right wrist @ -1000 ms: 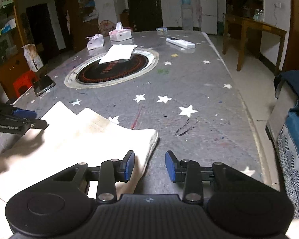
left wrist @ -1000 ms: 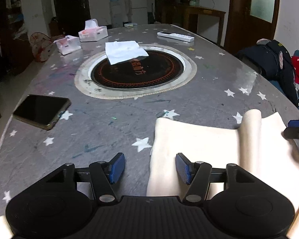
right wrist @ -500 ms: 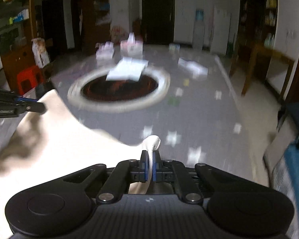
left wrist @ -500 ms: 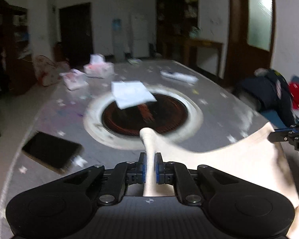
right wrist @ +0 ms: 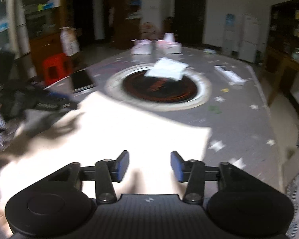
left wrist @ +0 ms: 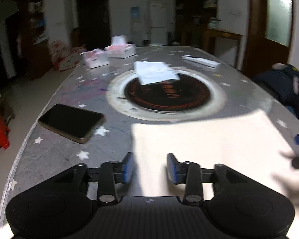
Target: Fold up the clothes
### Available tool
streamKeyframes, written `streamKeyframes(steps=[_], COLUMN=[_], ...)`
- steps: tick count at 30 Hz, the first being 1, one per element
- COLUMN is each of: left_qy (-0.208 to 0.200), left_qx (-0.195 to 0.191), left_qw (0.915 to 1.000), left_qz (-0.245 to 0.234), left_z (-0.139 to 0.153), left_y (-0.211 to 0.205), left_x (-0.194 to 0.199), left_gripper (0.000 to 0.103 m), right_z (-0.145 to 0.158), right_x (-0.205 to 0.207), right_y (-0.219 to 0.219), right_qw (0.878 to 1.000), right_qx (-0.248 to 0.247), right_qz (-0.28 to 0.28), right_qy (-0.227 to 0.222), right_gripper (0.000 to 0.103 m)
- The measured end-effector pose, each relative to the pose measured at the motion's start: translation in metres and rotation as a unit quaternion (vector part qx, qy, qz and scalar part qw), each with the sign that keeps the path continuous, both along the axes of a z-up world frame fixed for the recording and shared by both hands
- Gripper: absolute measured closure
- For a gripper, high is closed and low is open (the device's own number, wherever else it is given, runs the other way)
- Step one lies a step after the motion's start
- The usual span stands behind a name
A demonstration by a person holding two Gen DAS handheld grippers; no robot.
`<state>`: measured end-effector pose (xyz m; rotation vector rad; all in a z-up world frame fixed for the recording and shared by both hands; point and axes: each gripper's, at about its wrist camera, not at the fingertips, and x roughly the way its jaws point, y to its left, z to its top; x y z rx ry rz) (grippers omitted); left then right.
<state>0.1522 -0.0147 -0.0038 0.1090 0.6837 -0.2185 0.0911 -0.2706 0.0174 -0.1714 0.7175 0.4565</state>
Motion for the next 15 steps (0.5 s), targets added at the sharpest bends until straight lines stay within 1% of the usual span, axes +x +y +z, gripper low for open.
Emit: streamKeyframes(steps=[2, 3, 5, 8, 10, 11, 14, 15], left_qy=[0.004, 0.007, 0.012, 0.01, 0.002, -0.004, -0.014, -0.016], left_qx=[-0.005, -0.005, -0.005, 0.0, 0.005, 0.009, 0.018, 0.022], left_qw=[0.9995, 0.999, 0.9973, 0.9941, 0.9922, 0.9917, 0.9901, 0.9897], left_qz=[-0.031, -0.045, -0.072, -0.108, -0.124, -0.128, -0.139, -0.14], left_z=[-0.001, -0.002, -0.005, -0.009, -0.011, -0.011, -0.015, -0.017], left_y=[-0.008, -0.012, -0.021, -0.031, -0.035, -0.036, -0.037, -0.038], left_x=[-0.024, -0.035, -0.056, -0.089, -0.109, -0.118, -0.14, -0.146], left_gripper=[0.057, 0.057, 0.057, 0.057, 0.057, 0.054, 0.052, 0.052], right_z=[-0.002, -0.004, -0.008, -0.017, -0.021, -0.023, -0.031, -0.031], right_x=[-0.019, -0.029, -0.049, -0.072, -0.087, -0.095, -0.119, -0.123], right_y=[0.01, 0.016, 0.029, 0.046, 0.054, 0.058, 0.067, 0.066], right_qw=[1.0, 0.999, 0.998, 0.997, 0.995, 0.993, 0.989, 0.989], right_qx=[-0.002, -0.003, -0.009, -0.03, -0.048, -0.057, -0.088, -0.085], right_qz=[0.021, 0.031, 0.054, 0.075, 0.089, 0.097, 0.113, 0.107], right_qy=[0.005, 0.006, 0.009, 0.001, -0.014, -0.021, -0.046, -0.051], right_gripper=[0.042, 0.037, 0.031, 0.029, 0.024, 0.021, 0.021, 0.021])
